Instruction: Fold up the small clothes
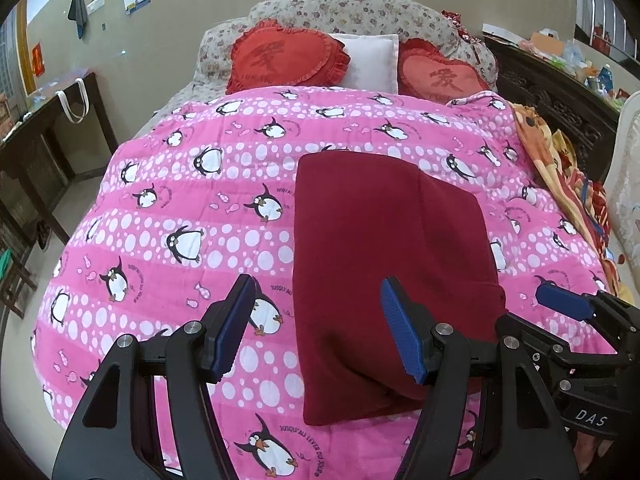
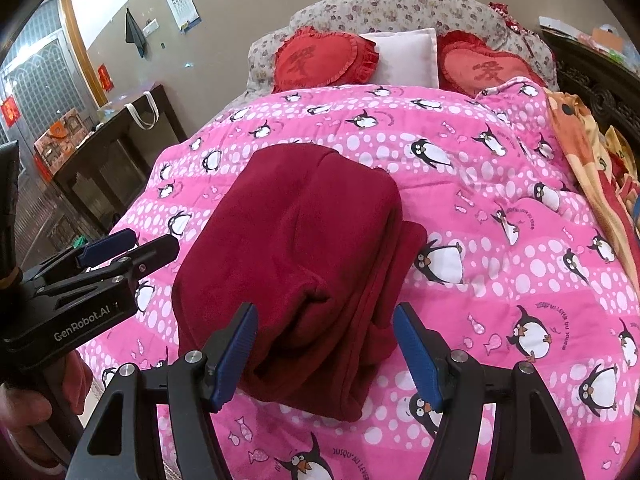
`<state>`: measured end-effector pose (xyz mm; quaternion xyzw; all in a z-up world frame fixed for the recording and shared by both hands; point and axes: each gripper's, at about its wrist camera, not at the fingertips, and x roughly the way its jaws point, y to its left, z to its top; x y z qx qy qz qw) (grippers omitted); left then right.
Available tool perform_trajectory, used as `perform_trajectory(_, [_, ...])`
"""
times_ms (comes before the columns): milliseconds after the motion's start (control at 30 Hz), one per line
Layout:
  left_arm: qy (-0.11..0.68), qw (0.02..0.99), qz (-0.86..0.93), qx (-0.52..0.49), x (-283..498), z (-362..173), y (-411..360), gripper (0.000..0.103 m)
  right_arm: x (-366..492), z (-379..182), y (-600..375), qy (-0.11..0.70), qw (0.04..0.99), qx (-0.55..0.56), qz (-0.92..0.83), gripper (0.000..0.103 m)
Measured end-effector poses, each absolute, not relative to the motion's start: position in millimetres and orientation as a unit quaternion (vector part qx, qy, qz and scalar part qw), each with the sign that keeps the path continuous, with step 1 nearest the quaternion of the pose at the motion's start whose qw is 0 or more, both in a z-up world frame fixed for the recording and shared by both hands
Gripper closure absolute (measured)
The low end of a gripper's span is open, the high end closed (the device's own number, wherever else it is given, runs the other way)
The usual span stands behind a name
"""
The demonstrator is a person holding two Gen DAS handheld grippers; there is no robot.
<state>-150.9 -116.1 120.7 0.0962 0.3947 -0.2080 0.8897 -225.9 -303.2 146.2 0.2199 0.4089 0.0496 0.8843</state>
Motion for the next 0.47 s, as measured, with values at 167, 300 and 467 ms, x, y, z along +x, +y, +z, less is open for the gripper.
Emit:
perform_trajectory(167, [0.394, 0.89, -0.208, 0.096, -150.8, 120.8, -115.9, 0.038, -223.6, 143.5, -303.0, 0.411, 0.883, 0.221, 0.051, 0.035])
perform_trajectory(300, [0.397, 0.887, -0.227, 0.058, -144.5, 120.1, -107.2, 0.038, -222.5, 140.7, -305.2, 0.411, 0.882, 0.225, 0.052, 0.035])
perform_trajectory(467, [0.409, 0.89, -0.197, 0.04, -118.5, 114.4, -79.8, 0.038, -221.2, 138.8, -331.5, 0.399, 0.889, 0.222, 0.028, 0.035])
